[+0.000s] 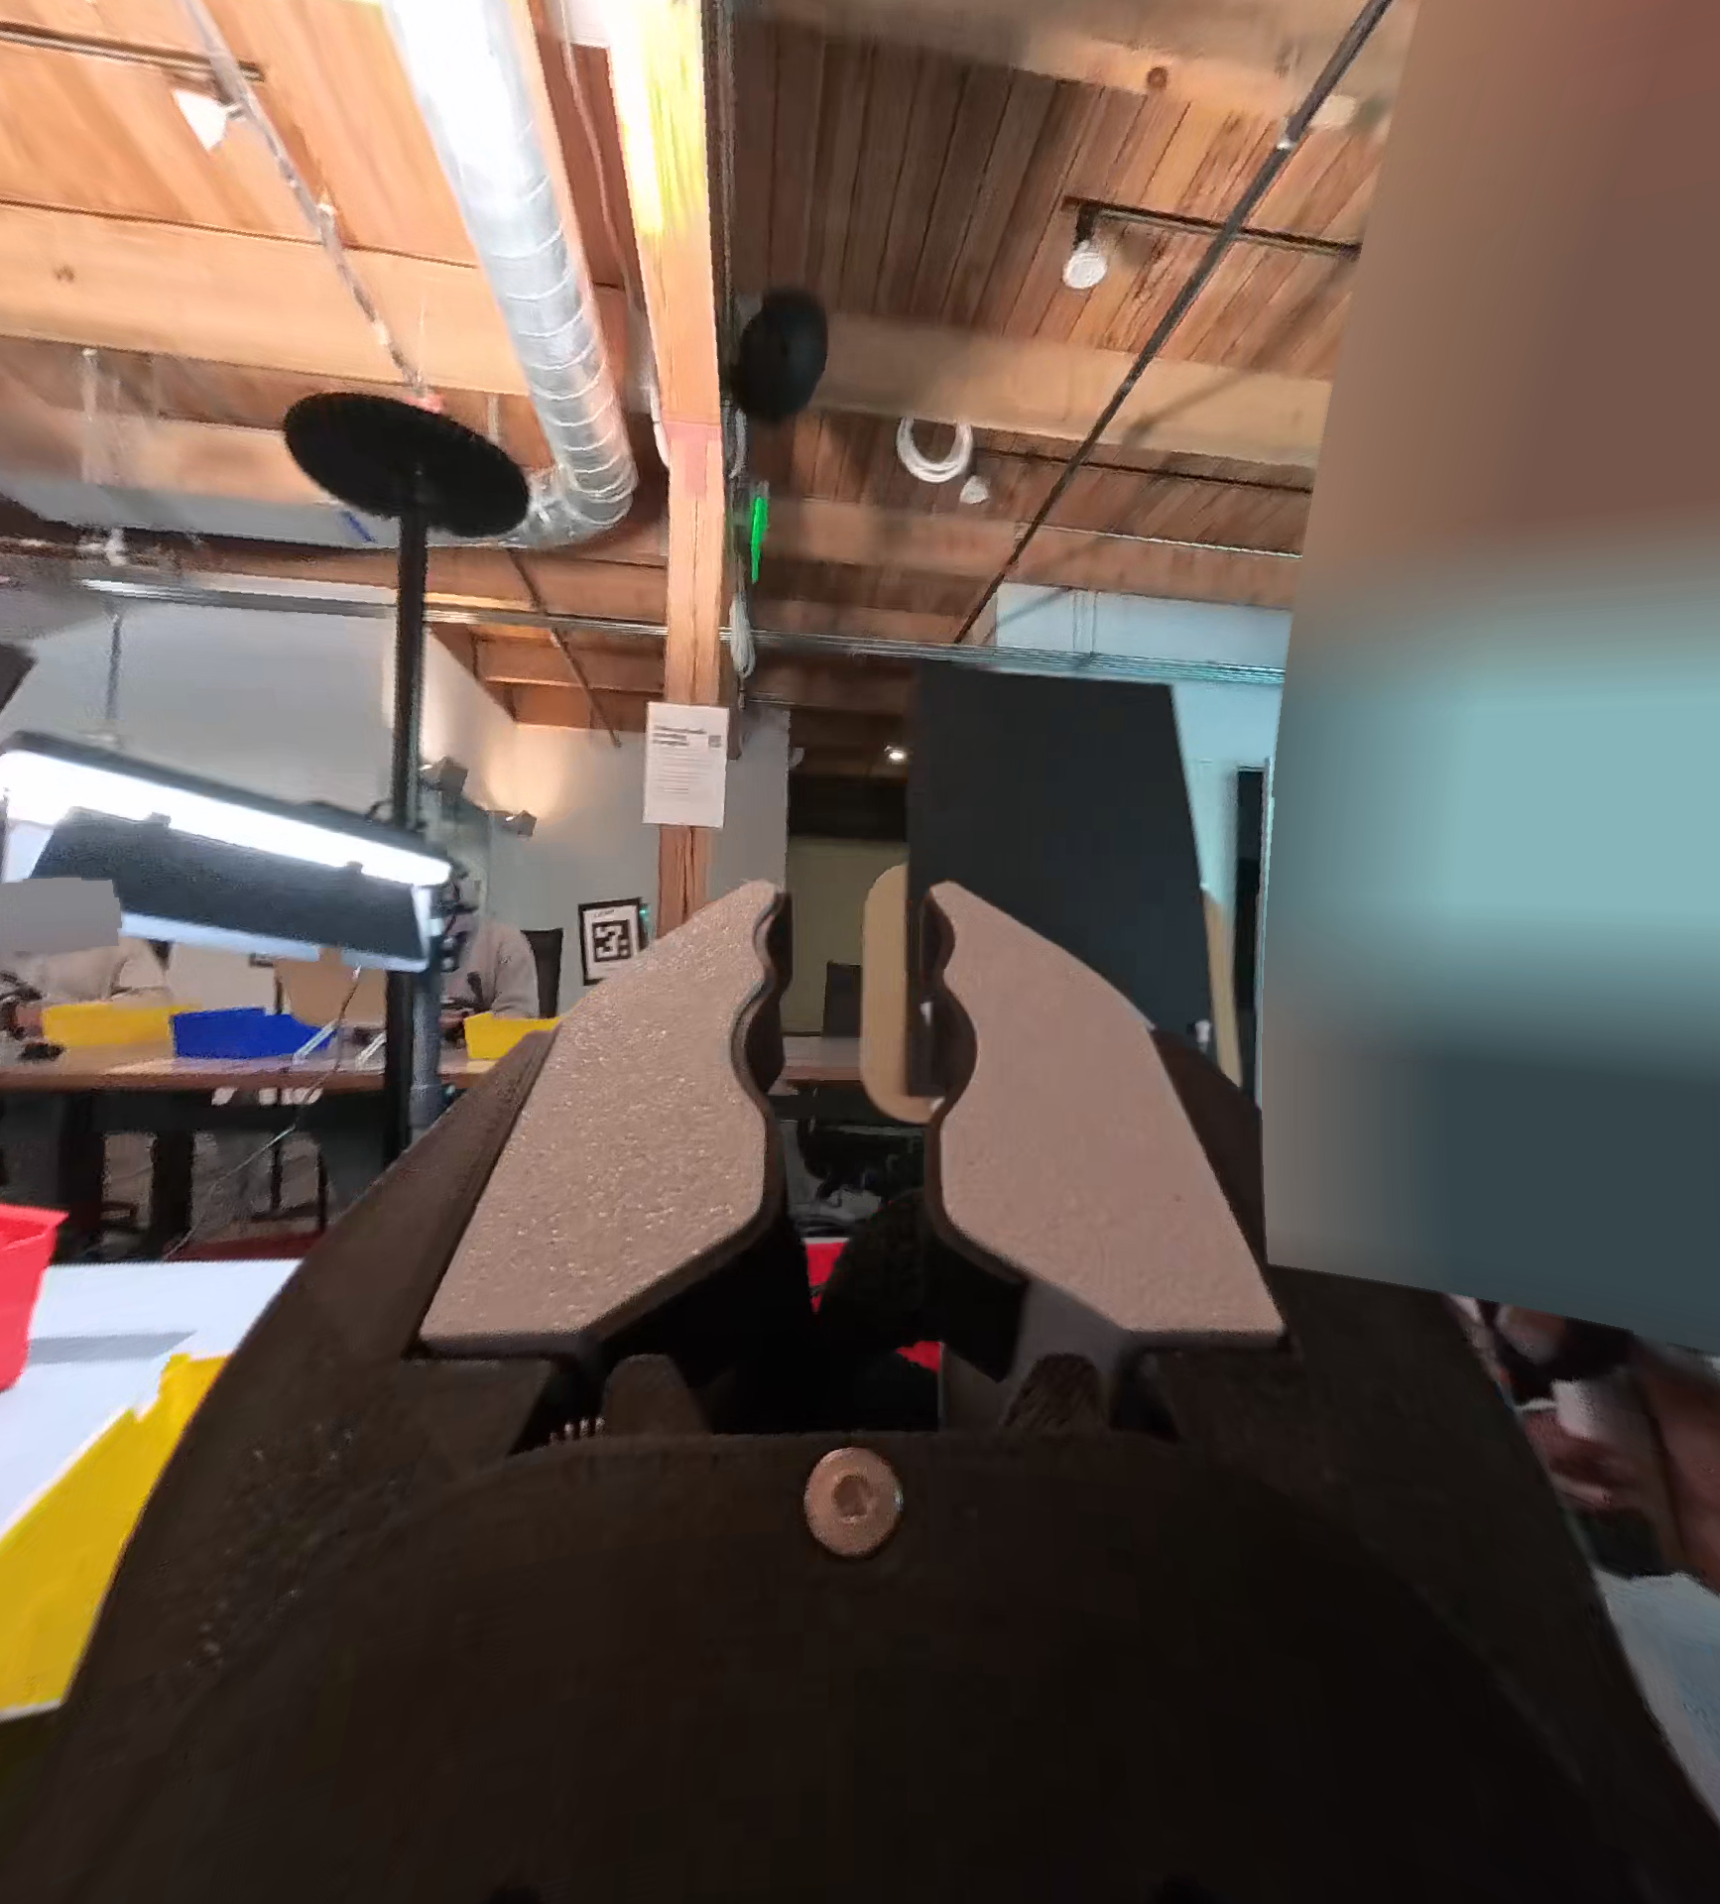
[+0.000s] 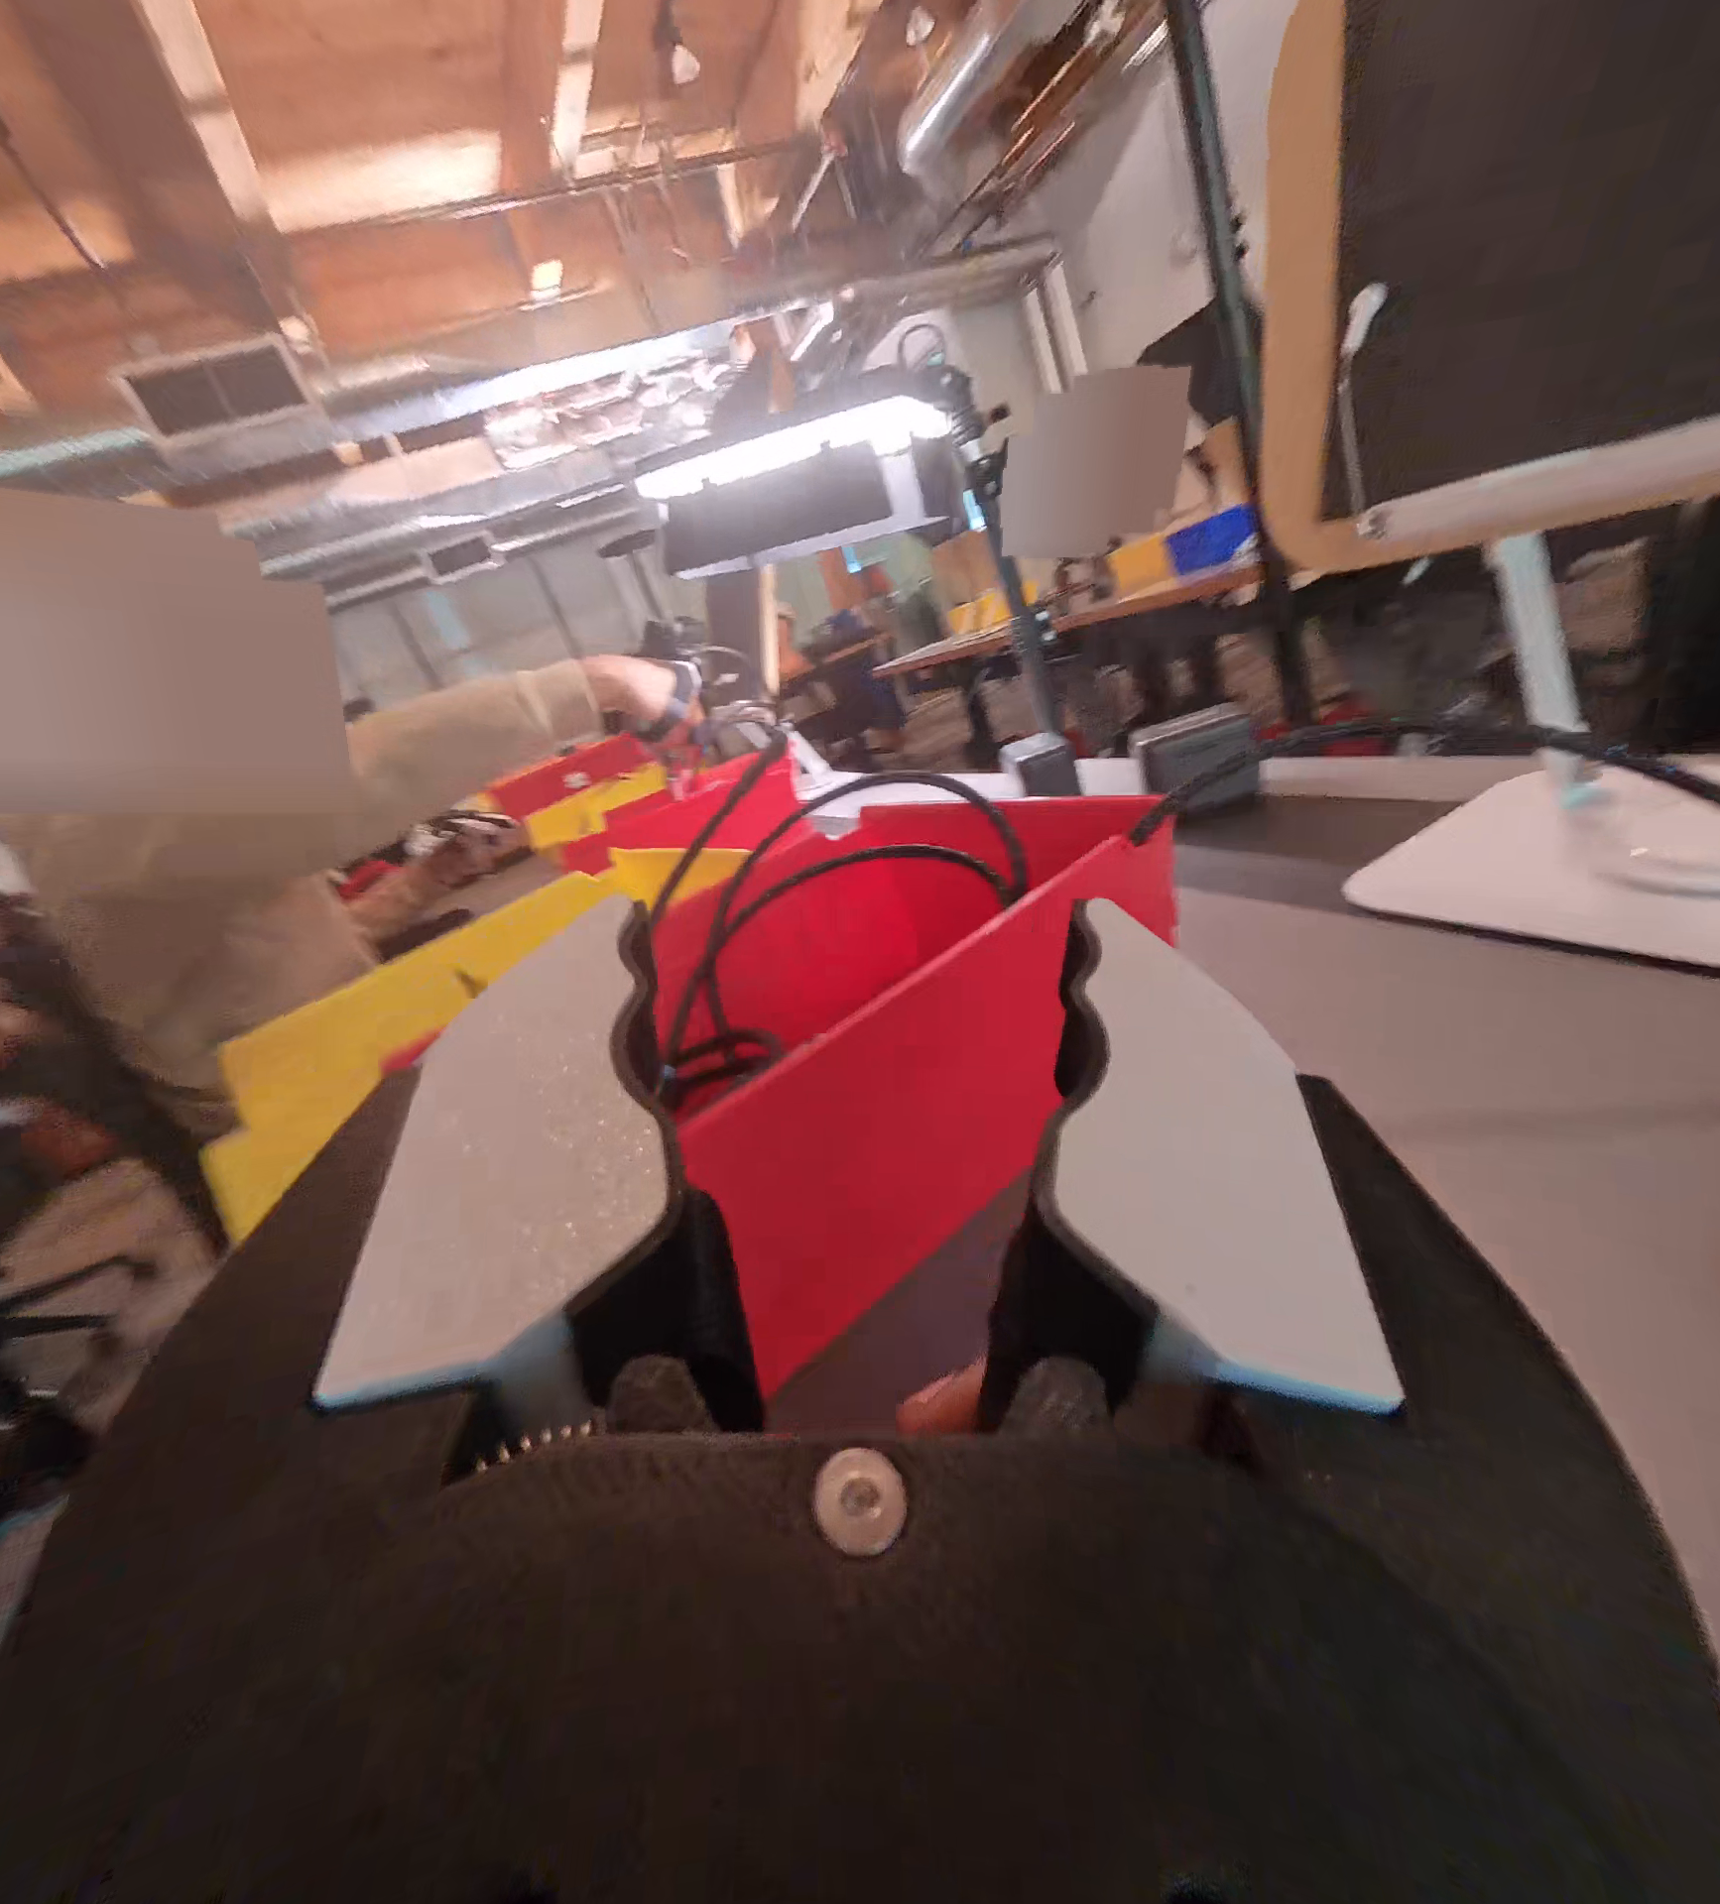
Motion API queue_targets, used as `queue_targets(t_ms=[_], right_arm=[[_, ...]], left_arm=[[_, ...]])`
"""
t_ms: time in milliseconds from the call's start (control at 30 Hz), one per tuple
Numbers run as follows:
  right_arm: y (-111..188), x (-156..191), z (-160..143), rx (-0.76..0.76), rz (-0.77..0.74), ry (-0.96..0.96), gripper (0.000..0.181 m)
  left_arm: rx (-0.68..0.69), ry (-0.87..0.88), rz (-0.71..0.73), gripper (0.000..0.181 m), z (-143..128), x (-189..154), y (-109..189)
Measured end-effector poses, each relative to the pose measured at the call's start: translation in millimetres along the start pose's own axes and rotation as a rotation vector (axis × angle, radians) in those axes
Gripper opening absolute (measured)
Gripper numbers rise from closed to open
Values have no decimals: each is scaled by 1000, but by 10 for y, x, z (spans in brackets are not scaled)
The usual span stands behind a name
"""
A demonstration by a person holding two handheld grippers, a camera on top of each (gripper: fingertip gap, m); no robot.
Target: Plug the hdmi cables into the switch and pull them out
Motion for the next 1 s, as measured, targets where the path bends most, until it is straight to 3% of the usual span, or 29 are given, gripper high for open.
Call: queue_targets(t_ms=[33, 133, 267, 533, 600, 700, 867, 933, 1000], right_arm=[[43, 3, -54, -10, -22, 42, 76], [106, 46, -123, -7, -5, 58, 76], [170, 152, -144, -18, -35, 99, 73], [128, 58, -297, 13, -10, -107, 81], [109, 30, -340, 46, 8, -165, 84], [115, 29, -340, 45, 6, -184, 84], [55, 192, -211, 79, 28, -96, 88], [34, 327, -158, 124, 66, -97, 89], [16, 436, -174, 180, 81, -59, 93]], left_arm=[[4, 2, -25, 23, 57, -74, 6], [37, 11, -82, 23, 115, -243, 51], [56, 28, -56, 23, 65, -258, 109], [331, -7, 27, 25, -545, 205, 148], [330, -5, 49, 25, -468, 359, 102], [216, -33, 45, 25, -162, 481, -21], [57, -123, 52, 25, 294, 425, -172], [80, -231, 137, 26, 311, 433, -155], [233, -364, 288, 27, 245, 565, -103]])
Point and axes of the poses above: each gripper's, where its closed fingertips meet, y back along the fingers, z out of its top, x = y × z across the jaws, the point moved 10 cm from there along y, back along the fingers, and after that the axes turned 4 degrees about -y, right-handed, at the moved point
